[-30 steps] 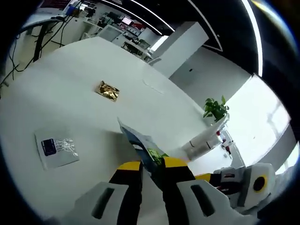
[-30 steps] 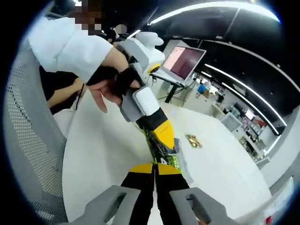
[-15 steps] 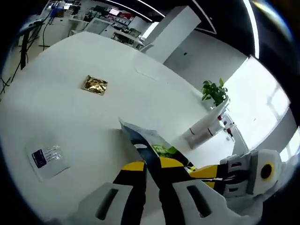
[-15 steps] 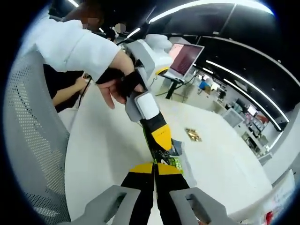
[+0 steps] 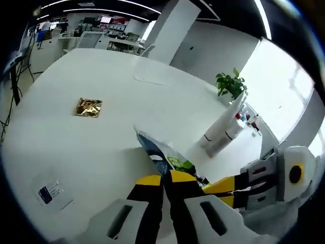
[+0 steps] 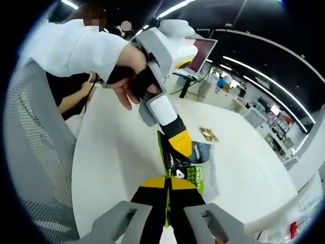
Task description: Arrange the skincare products in the storage area until every visible bottle or jar stands upright without overlapping.
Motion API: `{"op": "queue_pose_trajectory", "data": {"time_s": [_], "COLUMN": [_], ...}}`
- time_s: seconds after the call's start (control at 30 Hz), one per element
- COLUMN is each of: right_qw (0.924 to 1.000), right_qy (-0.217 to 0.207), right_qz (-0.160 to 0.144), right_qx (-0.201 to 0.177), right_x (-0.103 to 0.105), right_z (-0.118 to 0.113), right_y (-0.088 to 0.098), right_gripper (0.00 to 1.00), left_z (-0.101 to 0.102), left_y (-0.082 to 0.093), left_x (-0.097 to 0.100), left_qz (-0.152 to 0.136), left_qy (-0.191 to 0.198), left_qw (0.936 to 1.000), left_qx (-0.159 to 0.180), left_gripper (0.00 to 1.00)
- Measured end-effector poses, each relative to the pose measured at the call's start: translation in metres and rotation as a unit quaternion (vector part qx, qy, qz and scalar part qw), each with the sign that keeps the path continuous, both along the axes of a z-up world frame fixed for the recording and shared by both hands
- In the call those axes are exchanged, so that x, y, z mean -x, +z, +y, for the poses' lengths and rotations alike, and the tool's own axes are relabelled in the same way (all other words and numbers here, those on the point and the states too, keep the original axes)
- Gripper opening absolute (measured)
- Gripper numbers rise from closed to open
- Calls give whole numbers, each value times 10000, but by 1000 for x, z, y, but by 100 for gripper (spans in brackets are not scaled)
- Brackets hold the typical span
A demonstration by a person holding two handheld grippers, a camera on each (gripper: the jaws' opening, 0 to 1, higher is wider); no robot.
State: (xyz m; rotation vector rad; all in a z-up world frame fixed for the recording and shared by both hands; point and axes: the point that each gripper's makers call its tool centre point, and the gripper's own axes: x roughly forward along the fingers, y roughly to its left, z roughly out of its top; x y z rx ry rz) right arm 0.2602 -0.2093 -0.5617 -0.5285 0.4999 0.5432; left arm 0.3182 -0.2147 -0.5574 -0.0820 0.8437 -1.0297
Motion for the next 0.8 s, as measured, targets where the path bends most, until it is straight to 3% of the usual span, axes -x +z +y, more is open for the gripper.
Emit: {"op": "queue_pose_trajectory", "data": {"time_s": [0.3,0.57,0.8], "right_qw": [9998,9991,9986], "right_qy": [-136,-317,-420], "right_qz": [168,234,308], "right_qx": [-13,-178,-129], "right_x": [4,10,19], "right_z": [-15,-30,-45], "right_y": [-4,2,-1], "right_gripper": [0,0,6], "left_z": [-20,-32,-38], "left_y": [9,18,29], "left_x": [4,-1,-4], "left_qz": [-230,-241,-301], "left_qy": [-67,67,133], "left_qw": [9997,9995,9987], "left_qx": [-23,202,381], "left_gripper": [0,0,0]}}
